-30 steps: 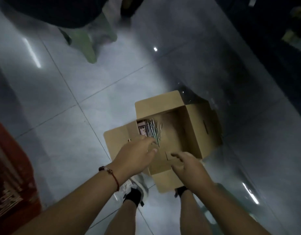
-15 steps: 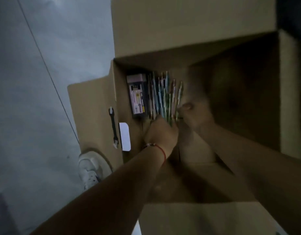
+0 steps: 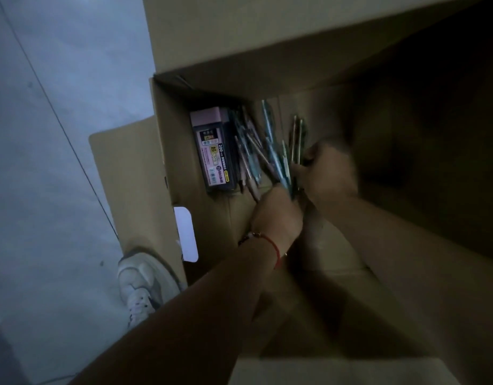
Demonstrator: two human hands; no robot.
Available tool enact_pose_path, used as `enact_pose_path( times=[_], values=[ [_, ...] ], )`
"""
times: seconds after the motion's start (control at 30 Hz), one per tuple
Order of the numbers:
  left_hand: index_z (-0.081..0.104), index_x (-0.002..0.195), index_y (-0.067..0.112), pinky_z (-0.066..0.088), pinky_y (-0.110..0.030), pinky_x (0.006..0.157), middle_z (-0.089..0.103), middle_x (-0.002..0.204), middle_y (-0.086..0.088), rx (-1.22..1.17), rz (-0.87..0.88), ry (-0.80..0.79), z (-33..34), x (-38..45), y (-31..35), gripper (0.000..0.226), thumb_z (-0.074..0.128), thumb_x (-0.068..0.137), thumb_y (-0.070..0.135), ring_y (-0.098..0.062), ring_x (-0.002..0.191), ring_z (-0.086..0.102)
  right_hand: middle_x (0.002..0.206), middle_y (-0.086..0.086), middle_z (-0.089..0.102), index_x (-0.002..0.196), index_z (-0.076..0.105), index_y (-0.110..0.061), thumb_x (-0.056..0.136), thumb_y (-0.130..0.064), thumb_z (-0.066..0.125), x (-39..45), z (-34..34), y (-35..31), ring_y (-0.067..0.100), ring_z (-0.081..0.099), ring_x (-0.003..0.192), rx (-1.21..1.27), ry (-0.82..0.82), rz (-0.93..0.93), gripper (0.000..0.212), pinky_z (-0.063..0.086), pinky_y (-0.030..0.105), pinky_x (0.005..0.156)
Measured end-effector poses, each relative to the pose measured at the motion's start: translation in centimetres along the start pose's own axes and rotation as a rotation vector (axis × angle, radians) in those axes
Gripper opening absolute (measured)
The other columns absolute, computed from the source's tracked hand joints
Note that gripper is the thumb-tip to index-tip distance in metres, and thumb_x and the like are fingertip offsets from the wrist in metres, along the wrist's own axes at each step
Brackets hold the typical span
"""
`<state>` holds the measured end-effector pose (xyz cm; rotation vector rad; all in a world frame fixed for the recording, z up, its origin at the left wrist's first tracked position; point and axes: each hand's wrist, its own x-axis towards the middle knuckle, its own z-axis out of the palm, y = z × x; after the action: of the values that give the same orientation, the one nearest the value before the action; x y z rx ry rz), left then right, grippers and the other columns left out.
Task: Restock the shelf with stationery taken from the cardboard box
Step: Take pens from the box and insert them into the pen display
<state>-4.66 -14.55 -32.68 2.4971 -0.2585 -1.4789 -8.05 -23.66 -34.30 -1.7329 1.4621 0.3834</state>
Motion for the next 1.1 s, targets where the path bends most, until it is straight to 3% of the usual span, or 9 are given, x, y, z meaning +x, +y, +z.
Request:
enact_pose_path(
  times=[0.17, 0.33, 0.47, 0.67, 0.8, 0.87, 0.93, 1.0, 1.1],
  values=[
    [0.056, 0.106, 0.020, 0.060, -0.043, 0.068, 0.060, 0.078, -0.003, -0.358, -0.132, -0.101, -0.7, -3.2, -0.4, 0.018, 0.046, 0.097, 0.032, -0.020, 0.069, 0.061, 0.112, 0.011, 0.061, 0.115, 0.052, -0.011, 0.088, -0.025, 0.070, -0.4, -0.7, -0.8, 0.028, 0.056, 0.107, -0.039, -0.052, 0.024, 0.036, 0.033, 0.029, 0.072],
    [0.052, 0.104, 0.015, 0.055, -0.026, 0.048, 0.064, 0.075, -0.007, -0.799, -0.209, -0.275, -5.0, -7.9, 0.3, 0.008, 0.044, 0.103, 0.019, -0.013, 0.053, 0.063, 0.126, 0.017, 0.056, 0.124, 0.051, -0.006, 0.092, -0.018, 0.064, -1.3, -1.4, -1.8, 0.033, 0.050, 0.121, -0.125, -0.046, 0.014, 0.037, 0.041, 0.035, 0.089],
    [0.056, 0.101, 0.017, 0.051, -0.027, 0.047, 0.059, 0.055, 0.002, -0.748, -0.153, -0.296, -8.2, -10.8, 0.6, 0.011, 0.045, 0.102, 0.018, -0.012, 0.047, 0.057, 0.117, 0.023, 0.058, 0.119, 0.048, -0.003, 0.095, -0.018, 0.059, -2.1, -1.7, -2.0, 0.039, 0.055, 0.111, -0.076, -0.083, 0.014, 0.031, 0.040, 0.036, 0.080],
    [0.053, 0.101, 0.008, 0.054, -0.028, 0.047, 0.061, 0.055, -0.003, -0.782, -0.168, -0.320, -11.7, -12.0, 0.2, 0.011, 0.043, 0.101, 0.012, -0.019, 0.048, 0.061, 0.137, 0.024, 0.050, 0.144, 0.027, 0.002, 0.094, -0.018, 0.061, -2.7, -1.2, -0.7, 0.038, 0.049, 0.127, -0.132, -0.169, 0.129, 0.063, 0.041, 0.041, 0.098],
    [0.054, 0.102, 0.008, 0.052, -0.028, 0.047, 0.057, 0.058, -0.003, -0.741, -0.173, -0.267, -12.4, -12.8, -0.2, 0.011, 0.045, 0.100, 0.013, -0.017, 0.047, 0.057, 0.132, 0.021, 0.055, 0.135, 0.046, -0.002, 0.092, -0.023, 0.064, -5.5, -1.1, 1.9, 0.036, 0.052, 0.122, -0.190, -0.160, 0.147, 0.052, 0.043, 0.041, 0.098],
    [0.053, 0.101, 0.009, 0.049, -0.027, 0.046, 0.056, 0.059, -0.004, -0.739, -0.187, -0.281, -12.8, -13.8, -0.2, 0.010, 0.044, 0.100, 0.014, -0.018, 0.046, 0.055, 0.111, 0.018, 0.064, 0.107, 0.064, -0.007, 0.087, -0.024, 0.068, -7.3, -1.9, 2.3, 0.034, 0.061, 0.104, 0.009, -0.178, 0.268, 0.027, 0.051, 0.040, 0.089],
    [0.054, 0.100, 0.010, 0.047, -0.028, 0.047, 0.056, 0.057, -0.003, -0.723, -0.179, -0.314, -13.8, -15.3, 0.0, 0.010, 0.044, 0.099, 0.014, -0.018, 0.046, 0.054, 0.088, 0.015, 0.064, 0.079, 0.063, -0.011, 0.087, -0.014, 0.063, -10.2, -3.6, 1.2, 0.027, 0.062, 0.079, 0.323, -0.276, 0.403, 0.008, 0.055, 0.036, 0.073],
    [0.054, 0.097, 0.010, 0.045, -0.028, 0.047, 0.055, 0.056, -0.004, -0.722, -0.156, -0.357, -15.2, -17.4, 0.4, 0.010, 0.045, 0.097, 0.013, -0.019, 0.046, 0.052, 0.074, 0.012, 0.056, 0.079, 0.060, -0.009, 0.090, -0.002, 0.053, -14.1, -6.2, -1.0, 0.019, 0.056, 0.061, 0.647, -0.360, 0.523, 0.015, 0.049, 0.027, 0.053],
    [0.053, 0.094, 0.007, 0.041, -0.026, 0.046, 0.051, 0.057, -0.007, -0.707, -0.119, -0.423, -18.5, -22.1, 1.9, 0.013, 0.043, 0.097, 0.013, -0.021, 0.044, 0.047, 0.071, 0.006, 0.045, 0.091, 0.064, -0.006, 0.091, 0.000, 0.045, -20.8, -12.7, -5.8, 0.013, 0.042, 0.055, 0.881, -0.407, 0.468, 0.019, 0.033, 0.025, 0.049]
  ],
)
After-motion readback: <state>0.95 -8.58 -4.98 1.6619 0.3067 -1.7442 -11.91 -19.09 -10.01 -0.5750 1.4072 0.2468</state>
